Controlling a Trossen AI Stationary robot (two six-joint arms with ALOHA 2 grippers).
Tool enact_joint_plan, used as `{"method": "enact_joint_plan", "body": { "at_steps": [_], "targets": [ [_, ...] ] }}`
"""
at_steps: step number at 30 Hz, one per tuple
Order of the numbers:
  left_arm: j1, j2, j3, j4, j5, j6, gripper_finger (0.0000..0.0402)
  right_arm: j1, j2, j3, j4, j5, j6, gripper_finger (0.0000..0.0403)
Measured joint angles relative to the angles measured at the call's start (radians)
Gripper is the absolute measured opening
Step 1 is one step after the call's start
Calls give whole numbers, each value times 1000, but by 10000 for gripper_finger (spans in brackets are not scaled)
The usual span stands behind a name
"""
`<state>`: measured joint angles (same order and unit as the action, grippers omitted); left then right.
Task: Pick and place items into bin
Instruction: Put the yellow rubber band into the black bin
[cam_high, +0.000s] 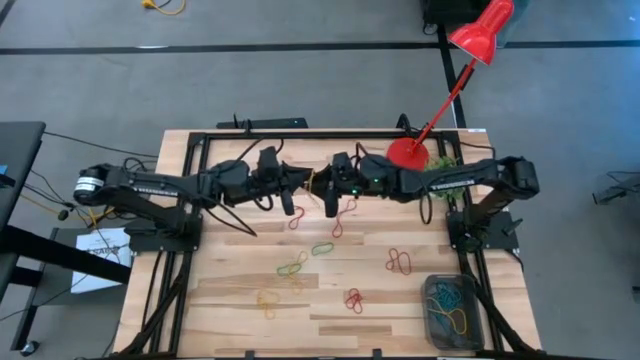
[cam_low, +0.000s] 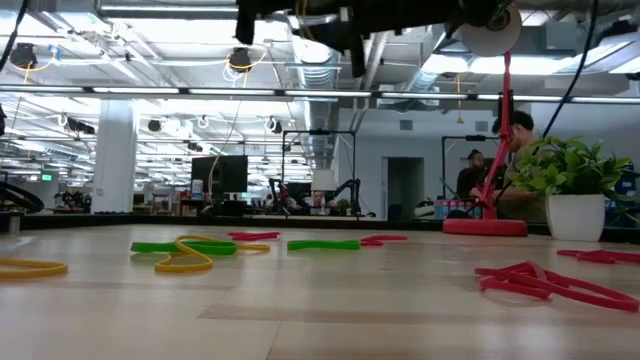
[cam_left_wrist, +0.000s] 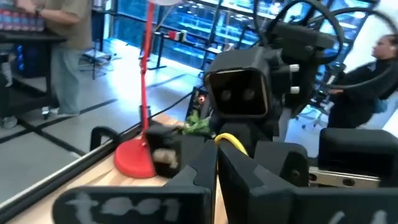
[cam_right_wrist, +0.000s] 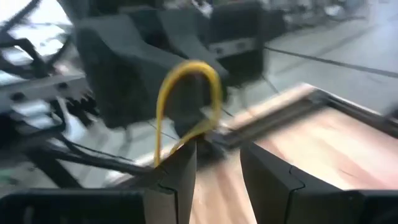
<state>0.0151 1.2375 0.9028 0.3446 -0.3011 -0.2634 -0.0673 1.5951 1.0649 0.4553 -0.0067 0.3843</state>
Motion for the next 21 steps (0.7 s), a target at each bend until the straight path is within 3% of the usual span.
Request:
{"method": "enact_joint_plan", "body": {
  "at_steps": [4,10,21],
  "targets": [
    [-1,9,35,-49,8,32,0,0,17,0,16,-45,17,118],
    [-1,-15,46,-103,-51,43,0,-9,-26,2,-27,-47,7,118],
    [0,-35,45,-179,-53,74,0,-18,-45,0,-55,-48,1,118]
  ]
}}
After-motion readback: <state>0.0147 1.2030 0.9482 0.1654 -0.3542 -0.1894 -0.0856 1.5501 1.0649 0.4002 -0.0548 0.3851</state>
